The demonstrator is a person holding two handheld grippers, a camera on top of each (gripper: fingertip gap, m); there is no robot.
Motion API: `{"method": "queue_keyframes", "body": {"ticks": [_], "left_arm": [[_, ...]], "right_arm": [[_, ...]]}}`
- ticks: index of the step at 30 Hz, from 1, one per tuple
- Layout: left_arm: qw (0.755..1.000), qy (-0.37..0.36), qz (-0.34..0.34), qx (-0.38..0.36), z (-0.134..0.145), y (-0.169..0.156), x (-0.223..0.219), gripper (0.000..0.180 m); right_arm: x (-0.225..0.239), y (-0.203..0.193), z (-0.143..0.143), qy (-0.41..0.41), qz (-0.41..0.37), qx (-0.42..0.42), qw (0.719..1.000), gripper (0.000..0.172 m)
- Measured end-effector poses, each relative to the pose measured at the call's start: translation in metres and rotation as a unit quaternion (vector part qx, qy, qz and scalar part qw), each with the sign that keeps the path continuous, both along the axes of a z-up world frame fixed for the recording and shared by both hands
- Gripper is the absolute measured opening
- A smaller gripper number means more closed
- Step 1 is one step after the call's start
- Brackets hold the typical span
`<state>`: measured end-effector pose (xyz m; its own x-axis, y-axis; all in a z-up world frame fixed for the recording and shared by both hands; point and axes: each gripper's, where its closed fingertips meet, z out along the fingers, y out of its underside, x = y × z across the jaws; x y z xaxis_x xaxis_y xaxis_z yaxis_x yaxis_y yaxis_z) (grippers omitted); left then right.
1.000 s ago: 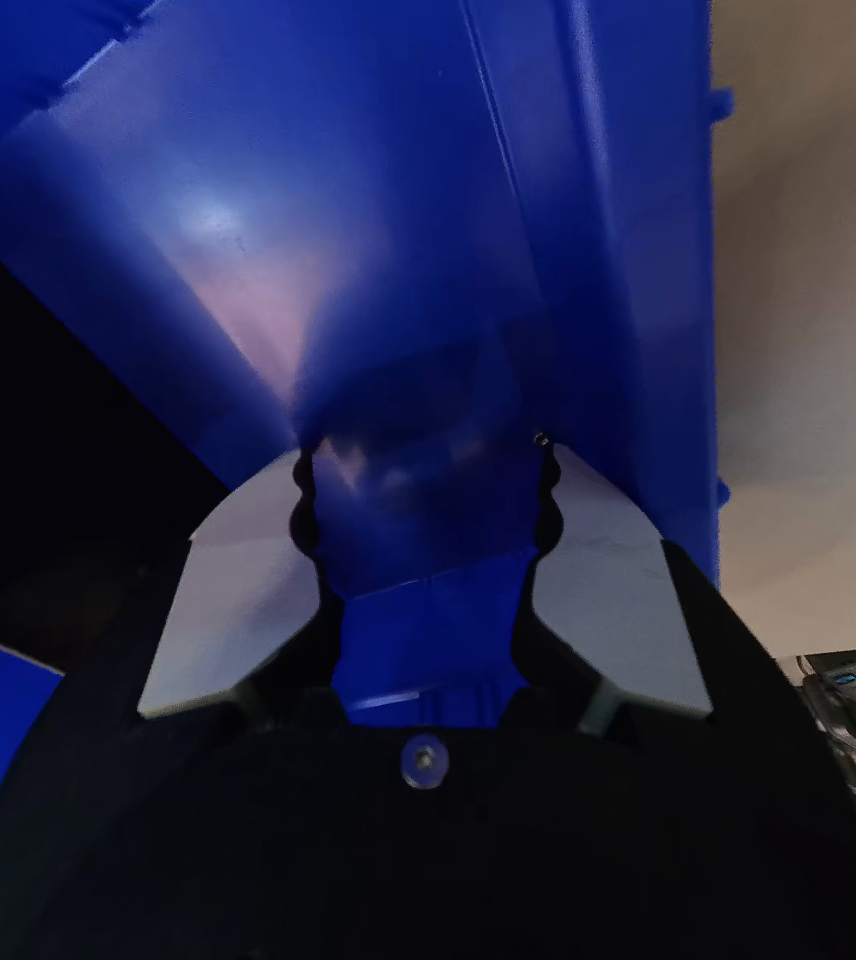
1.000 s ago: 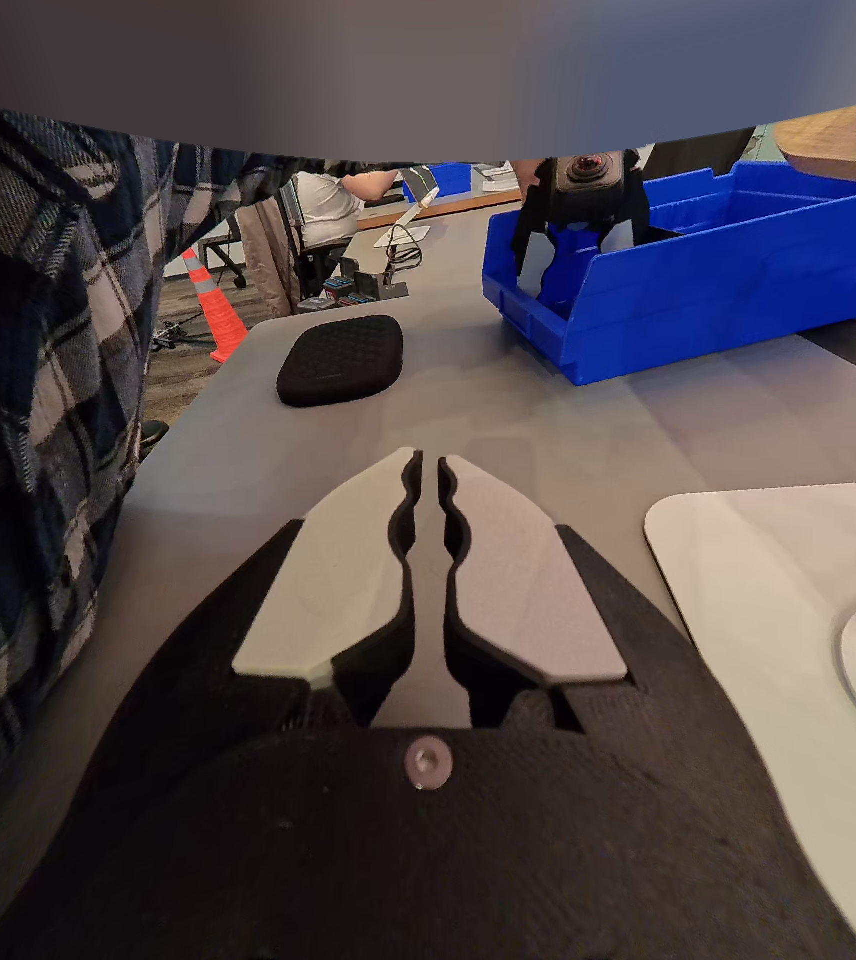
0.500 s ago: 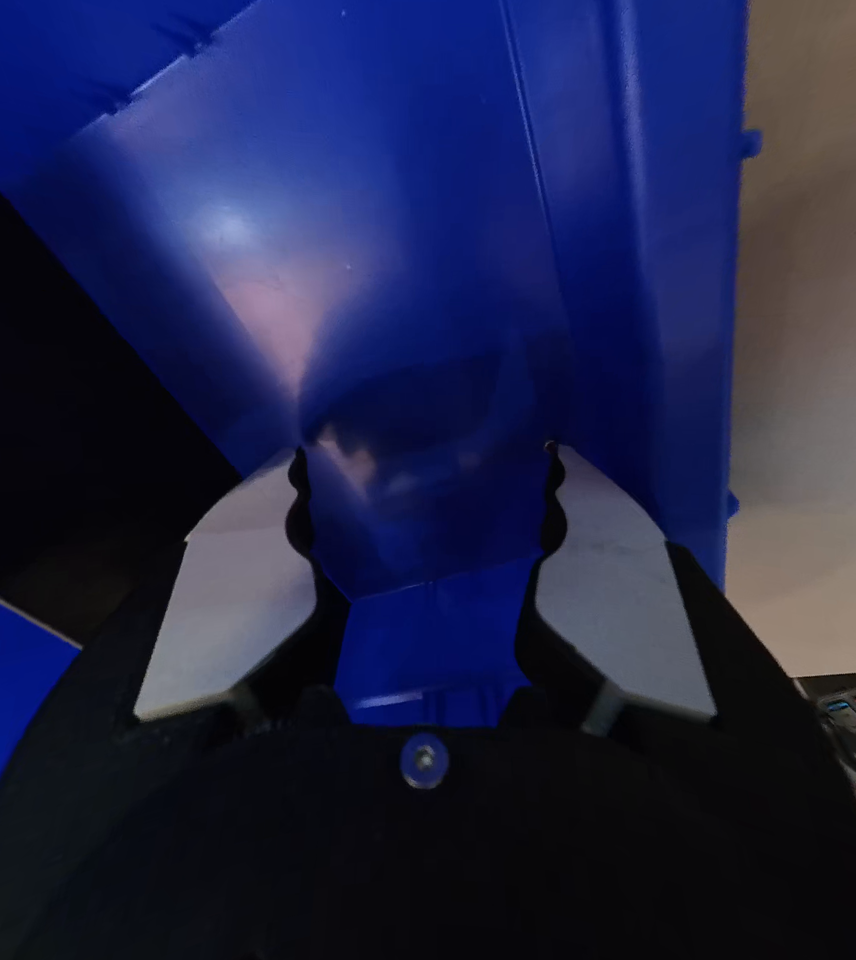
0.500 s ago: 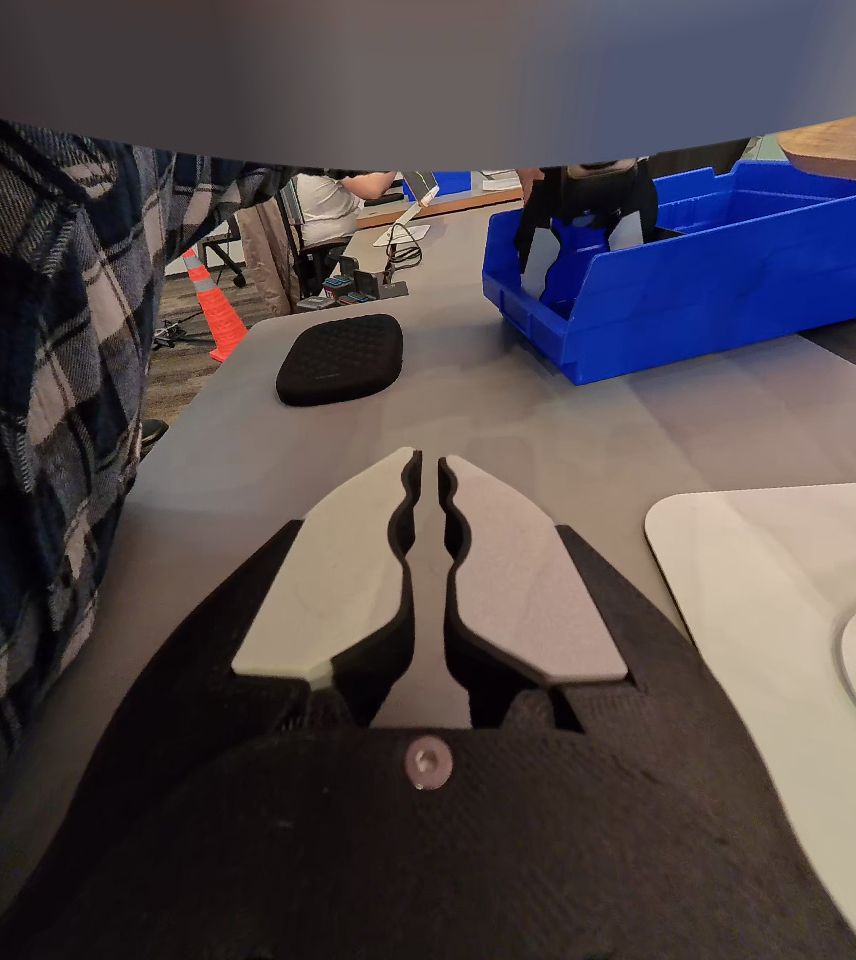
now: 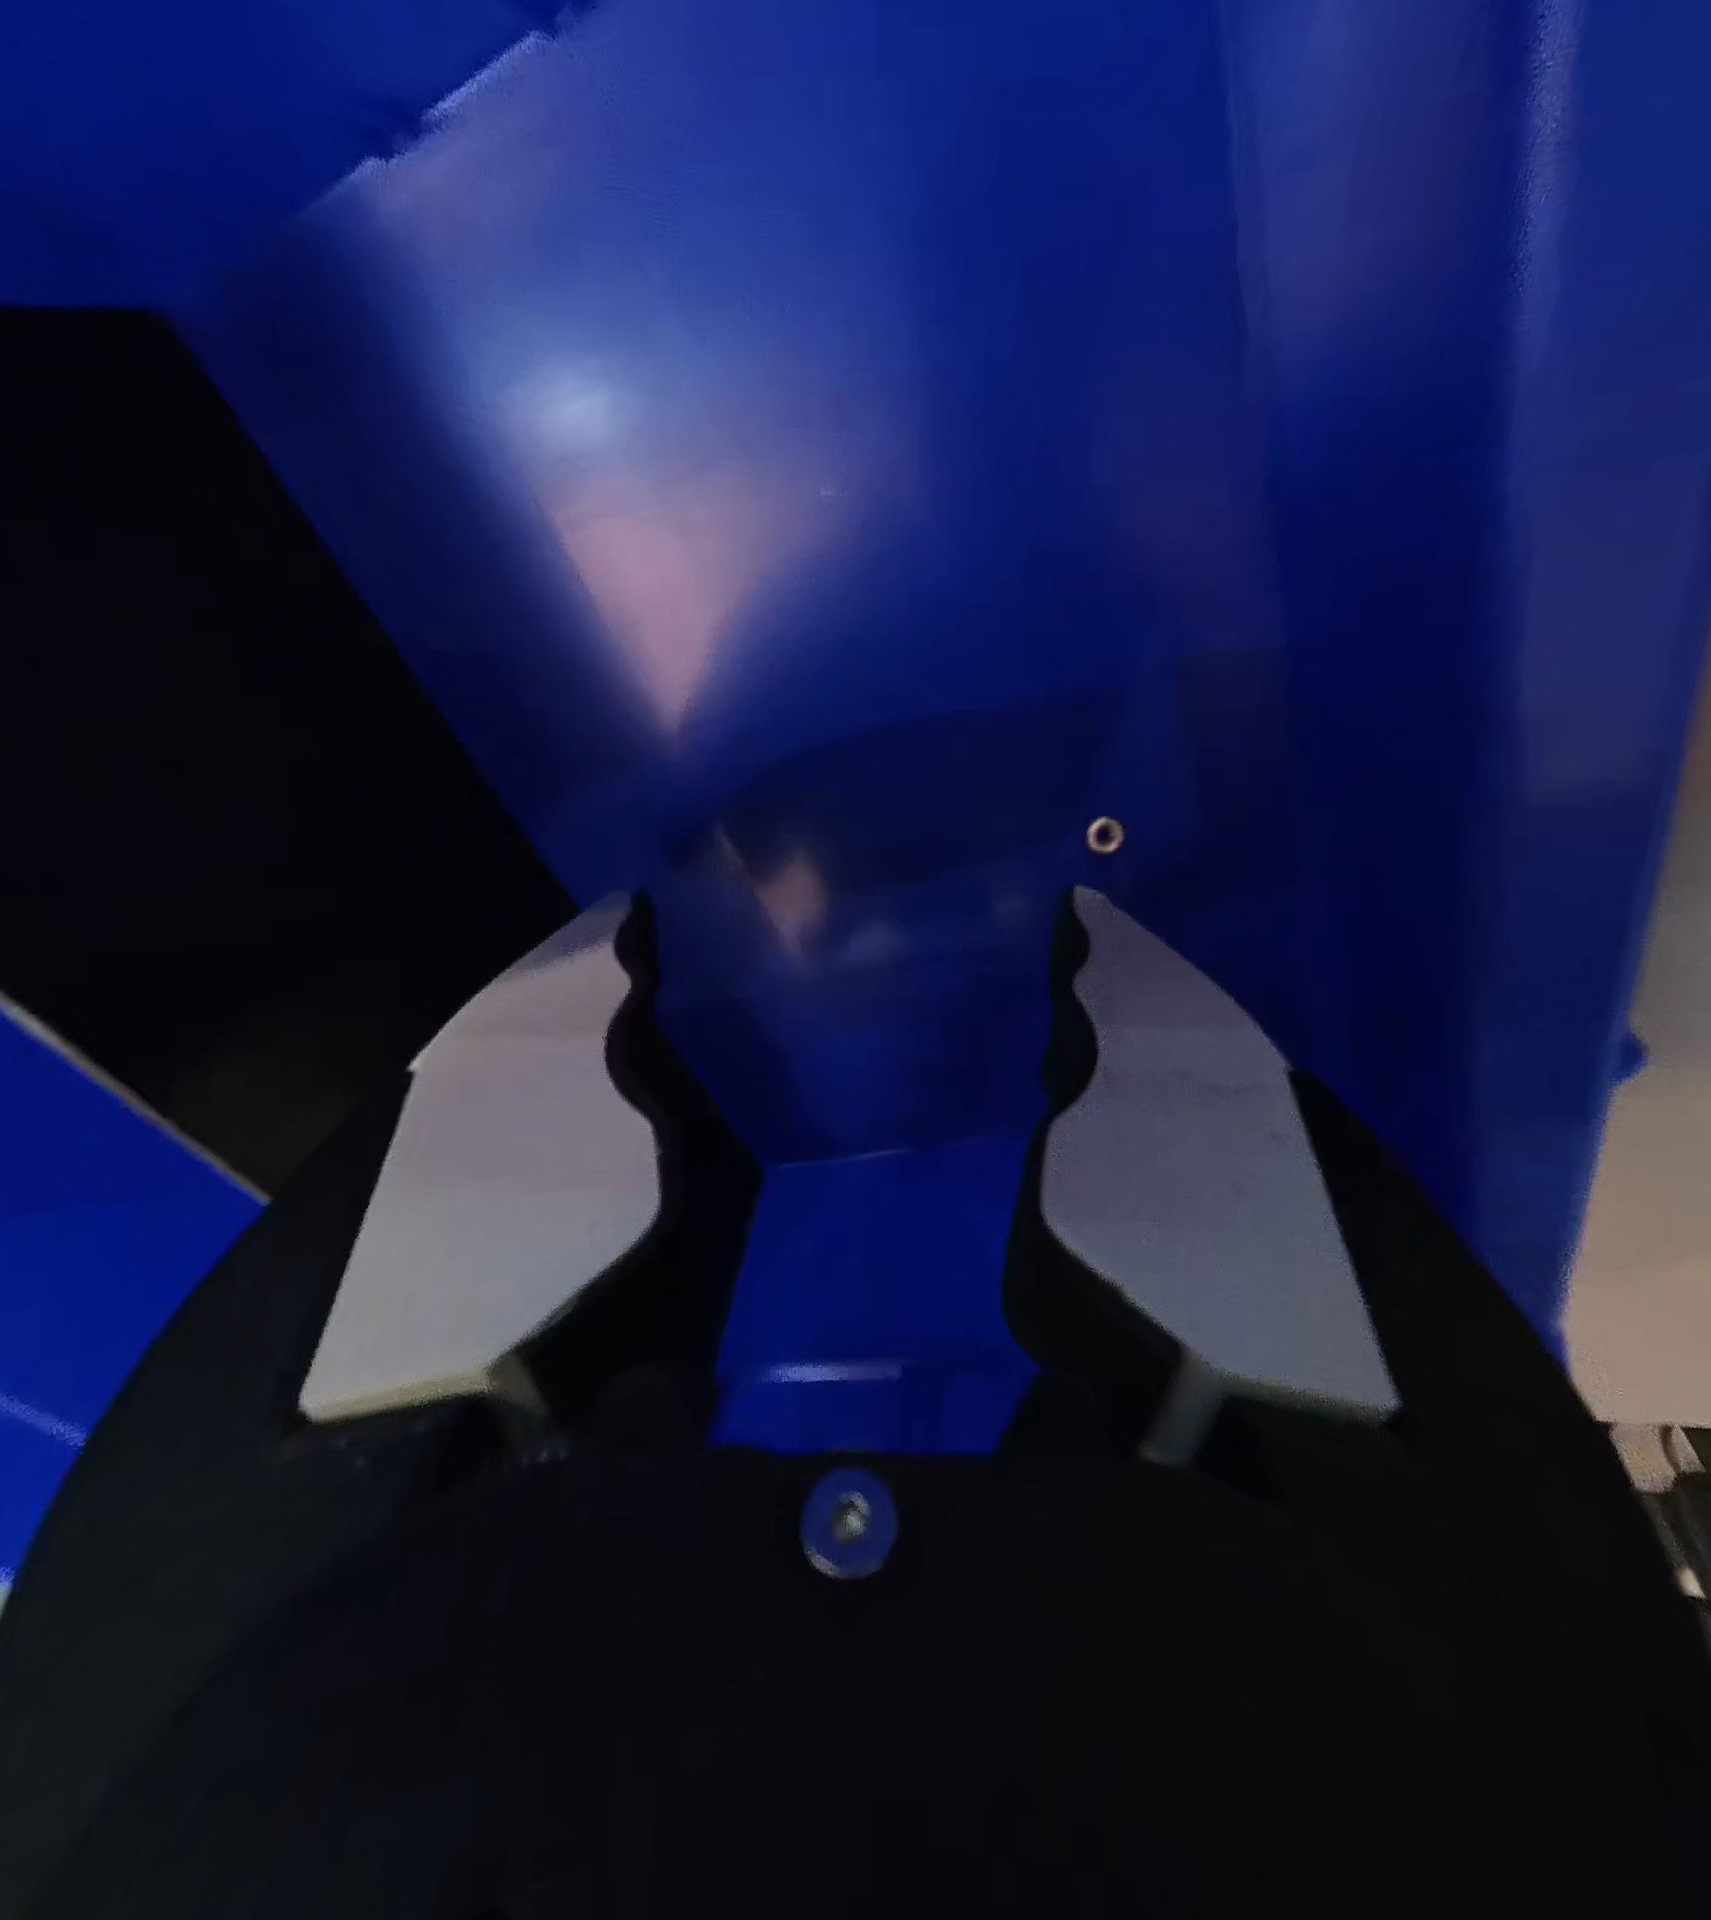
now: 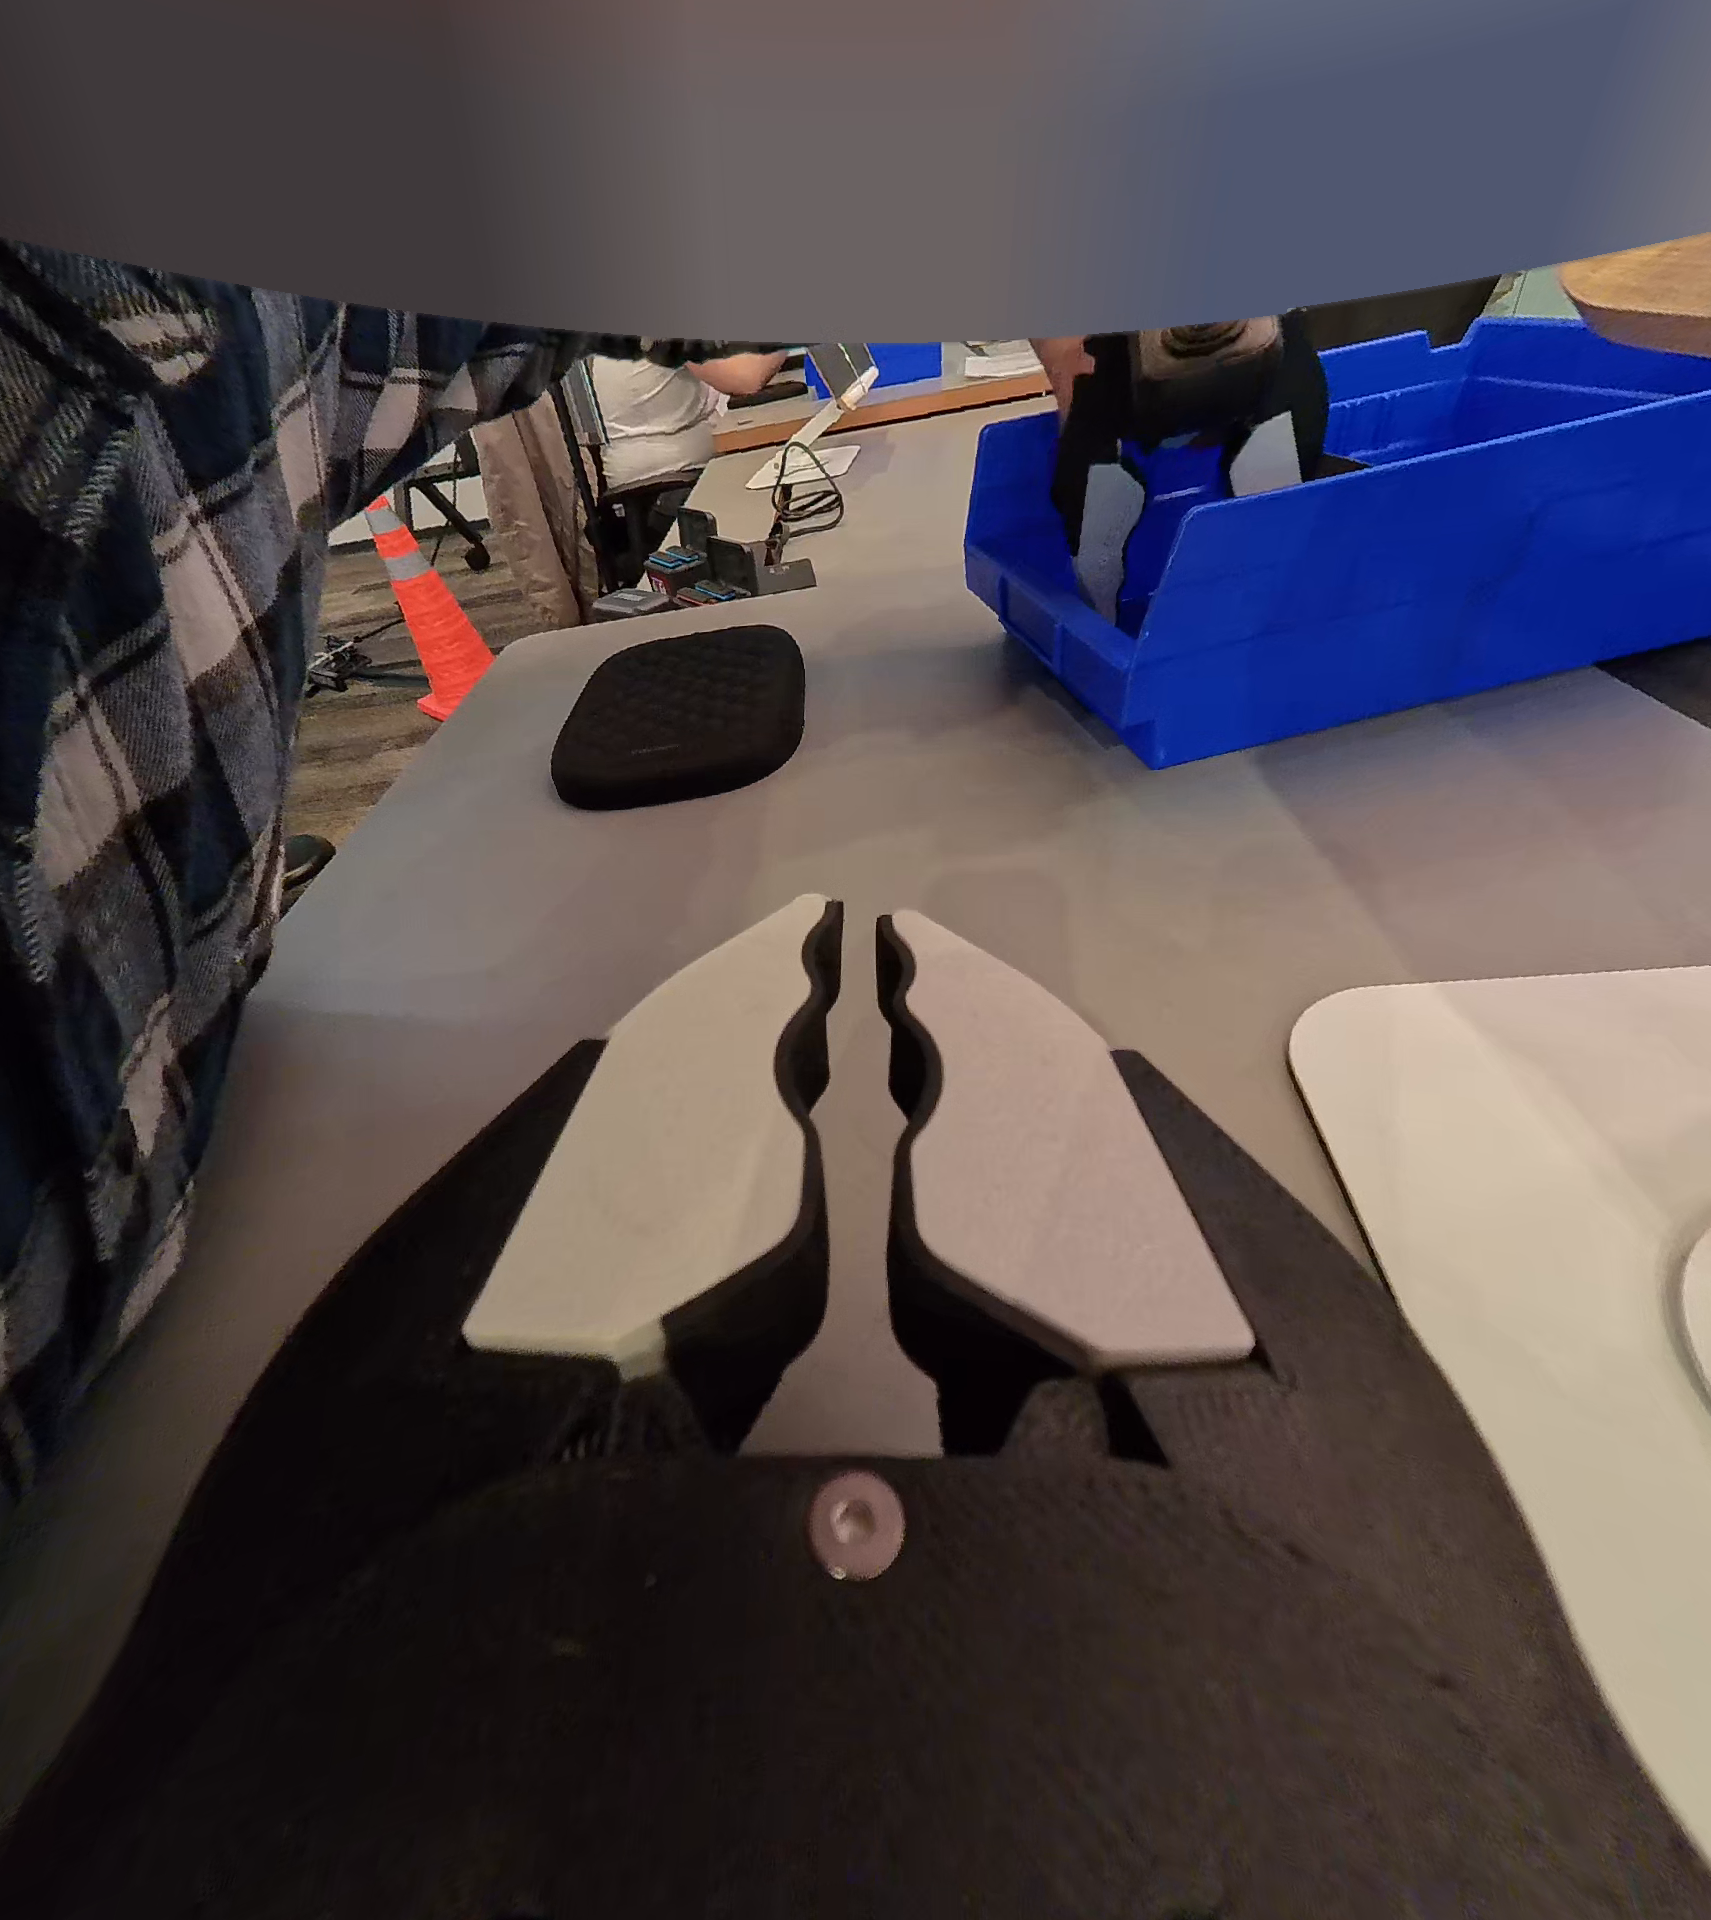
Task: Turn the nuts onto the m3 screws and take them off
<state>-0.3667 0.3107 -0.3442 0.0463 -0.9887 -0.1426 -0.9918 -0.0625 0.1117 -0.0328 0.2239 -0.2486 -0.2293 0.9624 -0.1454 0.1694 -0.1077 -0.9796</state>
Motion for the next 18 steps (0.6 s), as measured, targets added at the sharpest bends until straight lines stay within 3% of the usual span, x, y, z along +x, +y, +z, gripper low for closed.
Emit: {"method": "queue_keyframes", "body": {"ticks": [5,10,13,18], "left_arm": [[1.000,-0.010,0.012,0.025,0.009,0.008,0.001,0.075],[0.999,-0.036,0.004,-0.025,0.006,-0.016,0.018,0.046],[0.998,-0.040,0.022,-0.042,0.003,-0.023,0.018,0.044],[0.998,-0.041,0.024,-0.039,0.003,-0.026,0.018,0.026]], "right_arm": [[0.000,0.000,-0.001,-0.001,0.000,0.002,1.000,0.006],[0.000,0.000,-0.001,-0.003,0.001,0.004,1.000,0.006],[0.000,0.000,-0.002,-0.004,0.002,0.005,1.000,0.006],[0.000,0.001,-0.003,-0.005,0.002,0.006,1.000,0.006]]}}
